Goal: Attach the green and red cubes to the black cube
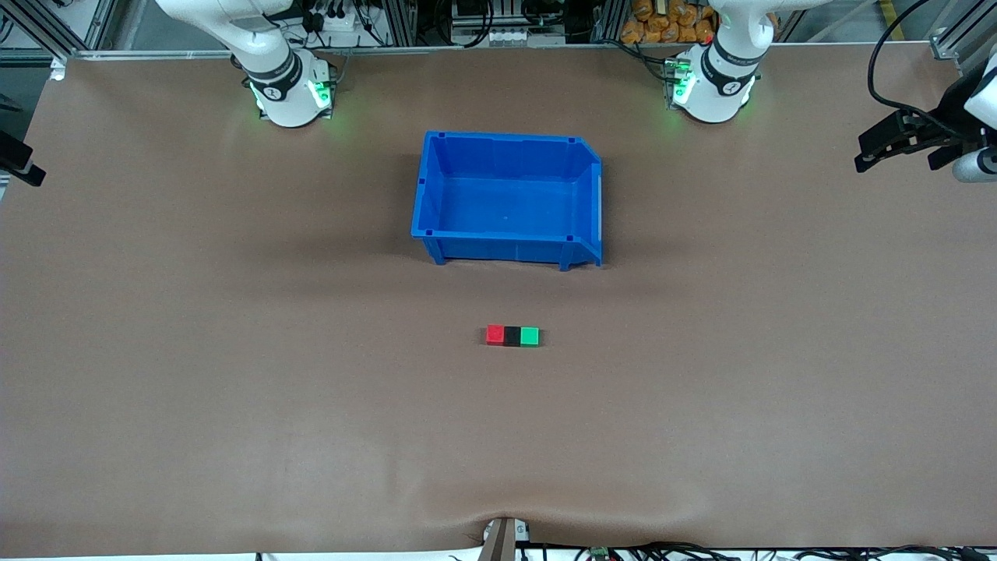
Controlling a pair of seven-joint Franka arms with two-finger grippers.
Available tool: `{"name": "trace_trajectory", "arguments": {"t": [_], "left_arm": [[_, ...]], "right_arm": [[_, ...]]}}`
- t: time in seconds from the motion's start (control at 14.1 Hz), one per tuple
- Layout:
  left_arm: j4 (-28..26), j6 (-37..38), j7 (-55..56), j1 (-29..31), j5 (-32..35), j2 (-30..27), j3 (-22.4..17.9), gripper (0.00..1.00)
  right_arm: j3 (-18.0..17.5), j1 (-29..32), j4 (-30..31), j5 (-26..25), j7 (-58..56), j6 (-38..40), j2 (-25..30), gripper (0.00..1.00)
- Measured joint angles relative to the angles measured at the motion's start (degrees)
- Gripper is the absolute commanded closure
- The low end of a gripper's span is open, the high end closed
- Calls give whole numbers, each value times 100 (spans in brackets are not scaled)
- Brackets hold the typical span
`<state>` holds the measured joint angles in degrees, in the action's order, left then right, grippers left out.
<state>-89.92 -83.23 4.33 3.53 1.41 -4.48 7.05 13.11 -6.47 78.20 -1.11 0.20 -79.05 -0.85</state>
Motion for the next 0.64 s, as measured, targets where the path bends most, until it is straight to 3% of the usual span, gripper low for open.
{"name": "trace_trajectory", "arguments": {"t": [0.43, 0.64], "left_arm": [[0, 41, 22, 0, -3, 0, 0, 0], [1, 71, 34, 0, -3, 0, -2, 0]], "right_arm": [[-55, 69, 0, 0, 0, 3, 0, 0], [-508, 467, 0, 0, 0, 3, 0, 0]]}}
